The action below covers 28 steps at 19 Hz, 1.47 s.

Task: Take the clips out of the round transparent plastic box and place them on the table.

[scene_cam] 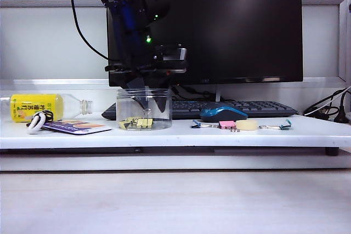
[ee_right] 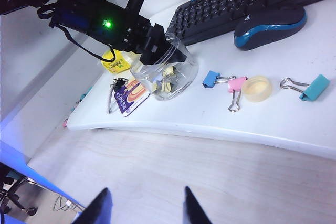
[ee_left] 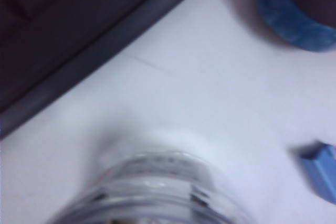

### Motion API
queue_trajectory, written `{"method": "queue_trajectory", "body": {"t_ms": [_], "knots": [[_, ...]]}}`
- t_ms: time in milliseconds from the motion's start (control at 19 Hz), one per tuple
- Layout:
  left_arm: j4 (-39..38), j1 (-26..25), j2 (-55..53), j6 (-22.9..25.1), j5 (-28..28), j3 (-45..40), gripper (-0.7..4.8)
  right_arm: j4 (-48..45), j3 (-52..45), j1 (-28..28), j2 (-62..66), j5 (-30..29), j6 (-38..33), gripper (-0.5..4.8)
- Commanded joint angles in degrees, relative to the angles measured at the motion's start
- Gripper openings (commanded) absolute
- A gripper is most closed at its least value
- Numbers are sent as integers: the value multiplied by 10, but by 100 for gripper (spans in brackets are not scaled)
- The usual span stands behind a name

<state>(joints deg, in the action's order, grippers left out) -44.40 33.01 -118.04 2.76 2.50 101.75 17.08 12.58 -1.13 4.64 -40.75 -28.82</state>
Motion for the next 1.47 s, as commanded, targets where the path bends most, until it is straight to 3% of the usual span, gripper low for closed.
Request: {"method": "queue_trajectory", "body": {"t_ms": [53, 263, 474, 895, 1000, 1474], "knots": [[-43, 0, 2, 36, -31, 39, 202, -6, 2, 0, 0, 6, 1, 176], [-154, 0, 2, 130, -38, 121, 201, -5, 2, 0, 0, 8, 2, 176], [-234, -4, 2, 231, -41, 144, 202, -1, 2, 0, 0, 8, 1, 176], [-250, -12, -2, 312, -49, 143, 201, 7, 2, 0, 0, 6, 1, 176], [-249, -18, -2, 329, -68, 143, 174, 7, 2, 0, 0, 6, 1, 176], [-245, -22, -34, 329, -79, 143, 175, 7, 2, 0, 0, 8, 2, 176]]}}
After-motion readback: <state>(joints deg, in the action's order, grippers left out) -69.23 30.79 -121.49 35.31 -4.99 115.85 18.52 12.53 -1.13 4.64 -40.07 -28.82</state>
